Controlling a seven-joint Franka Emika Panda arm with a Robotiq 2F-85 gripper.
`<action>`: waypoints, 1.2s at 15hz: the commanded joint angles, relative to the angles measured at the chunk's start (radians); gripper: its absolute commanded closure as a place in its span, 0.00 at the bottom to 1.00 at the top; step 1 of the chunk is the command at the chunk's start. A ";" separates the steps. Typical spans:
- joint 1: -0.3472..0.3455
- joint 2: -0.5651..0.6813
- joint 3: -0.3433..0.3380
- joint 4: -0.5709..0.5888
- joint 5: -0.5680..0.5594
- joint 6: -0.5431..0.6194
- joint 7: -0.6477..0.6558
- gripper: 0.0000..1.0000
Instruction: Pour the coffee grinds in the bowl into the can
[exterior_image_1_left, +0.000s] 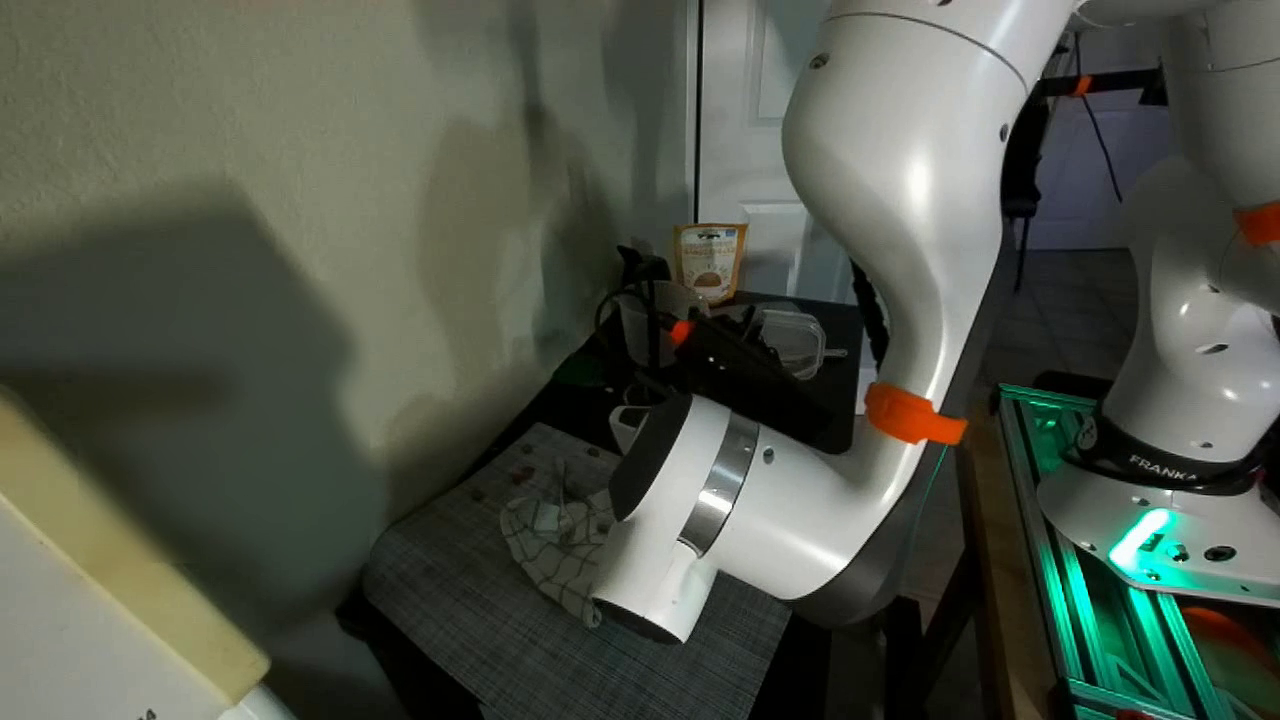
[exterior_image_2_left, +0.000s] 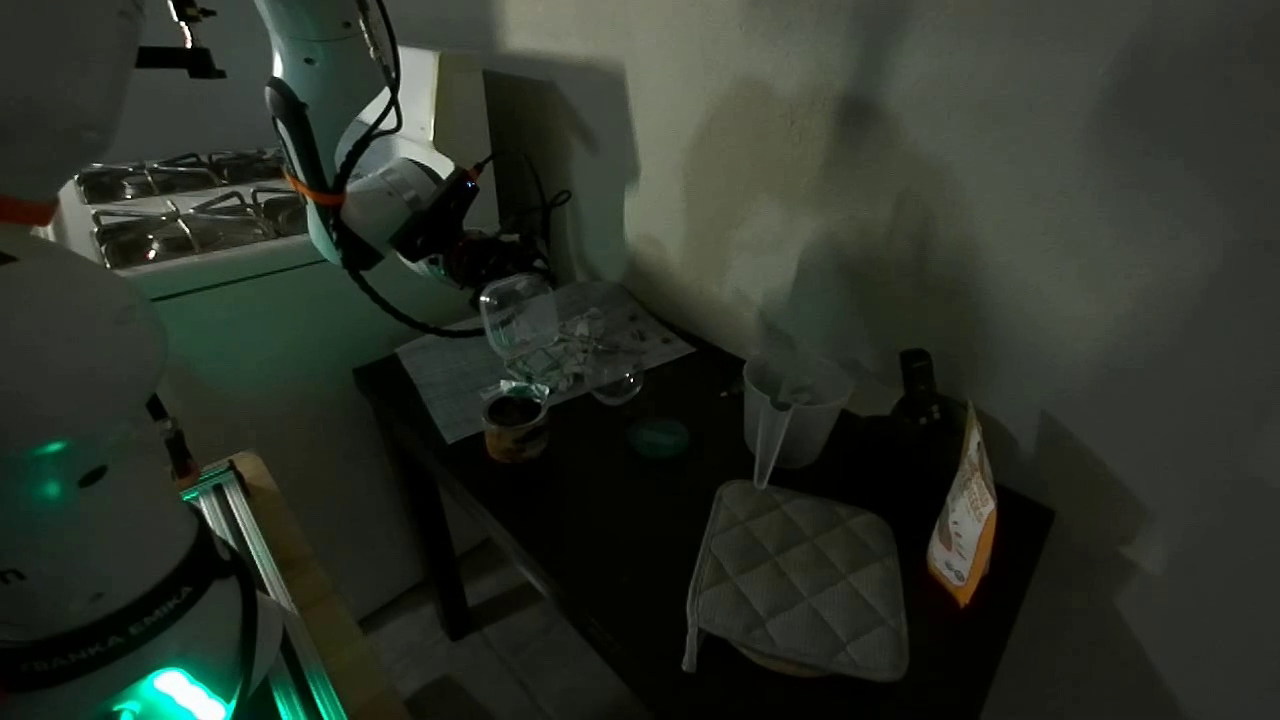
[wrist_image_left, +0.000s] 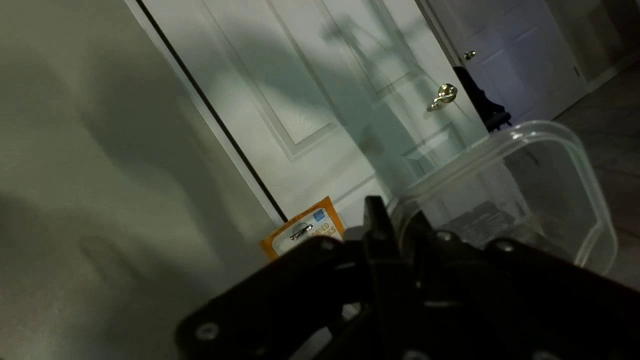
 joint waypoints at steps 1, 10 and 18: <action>-0.015 0.062 0.032 0.057 -0.037 -0.055 -0.008 0.97; -0.179 -0.205 0.076 -0.118 0.048 0.216 0.077 0.97; -0.303 -0.627 0.025 -0.419 0.182 0.586 0.153 0.97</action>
